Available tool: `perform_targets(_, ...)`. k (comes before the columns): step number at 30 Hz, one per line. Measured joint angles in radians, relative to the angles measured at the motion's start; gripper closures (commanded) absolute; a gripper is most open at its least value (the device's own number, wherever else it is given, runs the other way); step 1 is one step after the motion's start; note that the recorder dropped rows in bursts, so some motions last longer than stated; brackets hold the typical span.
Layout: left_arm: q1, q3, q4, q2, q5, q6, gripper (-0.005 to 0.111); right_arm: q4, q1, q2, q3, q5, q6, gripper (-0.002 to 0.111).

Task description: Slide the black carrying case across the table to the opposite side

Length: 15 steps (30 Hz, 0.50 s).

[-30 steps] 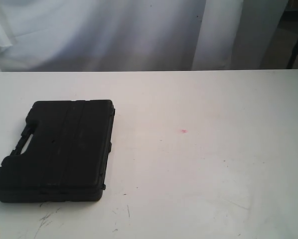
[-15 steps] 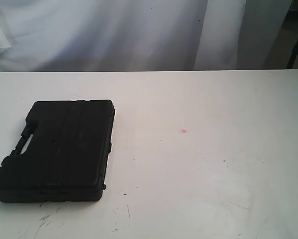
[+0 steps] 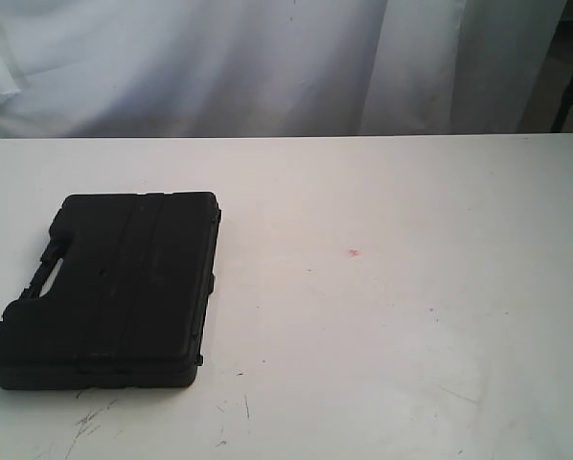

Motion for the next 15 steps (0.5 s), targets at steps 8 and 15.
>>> perform_targets(8, 0.000, 0.080, 0.000, -0.065, 0.000, 0.014, 0.107, 0.000, 0.000, 0.000, 0.000, 0.000, 0.000, 0.108)
perform_targets(15, 0.000, 0.107, 0.000, -0.068, 0.004, 0.014, 0.107, 0.000, 0.000, 0.000, 0.000, 0.000, 0.000, 0.108)
